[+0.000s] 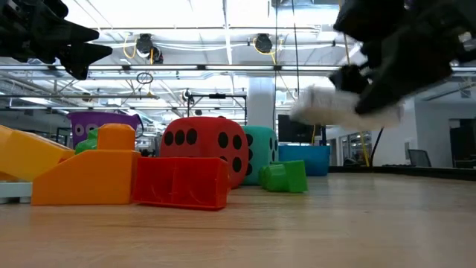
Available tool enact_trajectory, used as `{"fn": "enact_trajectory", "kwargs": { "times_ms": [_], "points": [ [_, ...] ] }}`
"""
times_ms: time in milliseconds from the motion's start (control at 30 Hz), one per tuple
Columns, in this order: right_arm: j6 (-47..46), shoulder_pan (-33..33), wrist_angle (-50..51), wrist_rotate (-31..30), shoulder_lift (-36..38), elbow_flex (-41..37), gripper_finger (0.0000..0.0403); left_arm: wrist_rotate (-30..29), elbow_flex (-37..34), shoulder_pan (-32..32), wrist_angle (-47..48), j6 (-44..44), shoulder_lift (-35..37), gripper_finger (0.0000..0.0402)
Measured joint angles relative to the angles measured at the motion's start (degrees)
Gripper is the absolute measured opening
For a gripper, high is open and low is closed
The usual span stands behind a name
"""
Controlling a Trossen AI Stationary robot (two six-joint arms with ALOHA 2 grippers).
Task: Pick & Place Toys
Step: Put the black deck of cards into the blue bin
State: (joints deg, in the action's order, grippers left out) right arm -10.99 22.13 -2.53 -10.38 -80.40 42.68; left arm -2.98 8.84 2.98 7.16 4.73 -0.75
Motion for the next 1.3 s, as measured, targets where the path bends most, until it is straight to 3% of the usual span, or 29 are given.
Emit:
{"fn": "enact_trajectory", "kwargs": {
  "times_ms": [233,933,1200,1300],
  "points": [
    [2.25,-8.11,-2.16,0.03,3.67,0.0,0.0282,0.0,0.02,0.0,0.0,0.0,0.0,0.0209],
    [0.81,-45.75,-3.02,-0.15,3.62,0.0,0.028,0.0,0.0,-0.01,0.04,0.0,0.0,0.0209],
    [1.9,-53.91,-6.76,0.26,-2.5,0.04,0.0282,0.0,0.02,0.0,-0.02,0.0,0.01,0.0209],
    [3.89,-55.37,-9.1,3.0,-4.98,0.04,0.0287,0.0,0.02,-0.01,-0.03,0.0,0.01,0.0209]
  ]
}}
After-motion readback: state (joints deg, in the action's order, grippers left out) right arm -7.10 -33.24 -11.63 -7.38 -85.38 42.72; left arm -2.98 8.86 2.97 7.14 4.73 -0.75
